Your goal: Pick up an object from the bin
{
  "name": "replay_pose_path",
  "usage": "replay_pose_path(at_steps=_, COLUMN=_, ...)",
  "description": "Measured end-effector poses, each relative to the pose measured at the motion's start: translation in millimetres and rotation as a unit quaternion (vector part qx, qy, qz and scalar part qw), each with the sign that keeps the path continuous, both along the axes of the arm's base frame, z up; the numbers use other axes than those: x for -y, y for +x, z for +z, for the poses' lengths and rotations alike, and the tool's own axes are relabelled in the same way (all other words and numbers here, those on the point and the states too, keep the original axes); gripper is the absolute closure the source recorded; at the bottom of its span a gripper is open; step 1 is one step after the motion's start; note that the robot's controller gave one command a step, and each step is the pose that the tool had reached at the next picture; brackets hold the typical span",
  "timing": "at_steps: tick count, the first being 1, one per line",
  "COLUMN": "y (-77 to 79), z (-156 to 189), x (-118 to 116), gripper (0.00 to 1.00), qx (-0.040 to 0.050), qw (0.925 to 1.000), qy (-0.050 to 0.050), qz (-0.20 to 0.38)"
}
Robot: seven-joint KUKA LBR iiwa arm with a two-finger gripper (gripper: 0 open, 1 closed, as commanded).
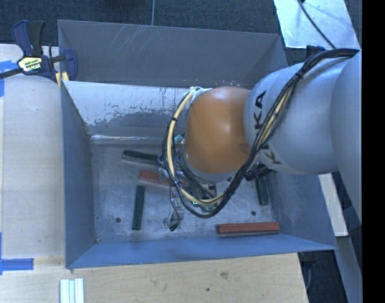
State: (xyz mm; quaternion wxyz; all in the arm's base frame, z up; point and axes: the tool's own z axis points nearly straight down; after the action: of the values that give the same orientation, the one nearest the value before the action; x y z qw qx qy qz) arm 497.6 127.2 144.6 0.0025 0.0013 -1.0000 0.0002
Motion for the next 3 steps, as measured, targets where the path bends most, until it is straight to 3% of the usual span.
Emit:
replay_pose_path(at_steps=1, y=86.1, z=-77, x=42, gripper=0.0, qx=0.0059, qw=0.9994, qy=0.0, qz=-0.034)
replay_pose_path(at_steps=2, y=79.7, z=-43, x=17, gripper=0.0, qx=0.006, qw=0.9975, qy=0.001, qz=-0.07)
replay_pose_path(at_steps=3, y=80.9, z=-44, x=-1, gripper=0.0, qx=0.0063, qw=0.999, qy=0.001, qz=-0.045)
